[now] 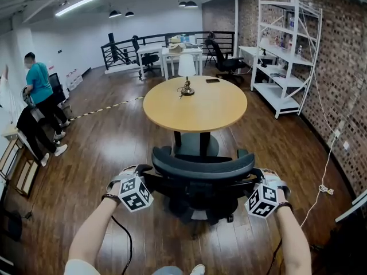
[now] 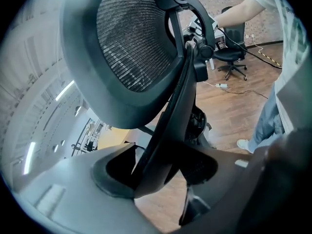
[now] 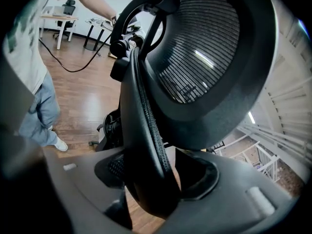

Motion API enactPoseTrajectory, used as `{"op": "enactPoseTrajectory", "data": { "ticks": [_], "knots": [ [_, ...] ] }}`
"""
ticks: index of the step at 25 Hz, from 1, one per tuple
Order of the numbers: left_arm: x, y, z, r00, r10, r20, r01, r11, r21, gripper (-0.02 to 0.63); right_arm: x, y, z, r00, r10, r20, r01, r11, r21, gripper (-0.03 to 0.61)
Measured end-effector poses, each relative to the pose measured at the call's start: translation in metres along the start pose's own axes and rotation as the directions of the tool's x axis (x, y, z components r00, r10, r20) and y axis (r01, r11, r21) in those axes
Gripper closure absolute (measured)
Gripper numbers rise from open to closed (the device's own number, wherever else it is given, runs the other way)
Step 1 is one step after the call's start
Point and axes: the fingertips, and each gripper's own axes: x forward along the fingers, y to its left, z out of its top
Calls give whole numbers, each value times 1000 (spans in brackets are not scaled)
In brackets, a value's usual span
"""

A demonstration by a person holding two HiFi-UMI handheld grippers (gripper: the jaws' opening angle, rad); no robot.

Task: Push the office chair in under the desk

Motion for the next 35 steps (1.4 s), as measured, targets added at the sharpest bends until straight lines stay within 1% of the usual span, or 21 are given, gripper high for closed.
{"op": "enactPoseTrajectory", "data": {
  "ticks": [4, 11, 16, 21, 26, 28, 30, 32, 35],
  "knots": [
    [20, 21, 5, 1000, -8, -14, 8, 1000, -3, 330, 21, -21, -3, 1000, 4, -2, -4, 1000, 3, 330],
    [50, 58, 7, 1000, 3, -6, -3, 1000, -10, 327, 56, -56, -1, 1000, -15, 7, 15, 1000, 4, 328],
    [77, 86, 7, 1000, 8, 3, -8, 1000, -12, 327, 88, -81, -1, 1000, 8, -2, -8, 1000, -1, 328],
    [102, 114, 8, 1000, 15, 2, -15, 1000, -12, 328, 117, -106, -2, 1000, 5, -12, -5, 1000, -2, 328],
    [124, 140, 10, 1000, -10, -7, 10, 1000, -13, 328, 142, -130, -2, 999, 17, -27, -17, 1000, 3, 328],
    [128, 145, 10, 1000, -16, 5, 16, 1000, -5, 328, 150, -134, -1, 999, 41, -32, -41, 999, 3, 328],
    [129, 147, 10, 1000, -6, 27, 6, 1000, 4, 328, 154, -133, -2, 998, 57, -34, -57, 998, 4, 331],
    [130, 147, 8, 999, -1, 33, 1, 1000, 7, 328, 157, -131, -1, 998, 47, -38, -47, 999, -4, 343],
    [131, 152, 7, 1000, -12, 21, 12, 1000, 11, 327, 159, -130, 2, 999, 19, -36, -19, 1000, -13, 365]
  ]
}}
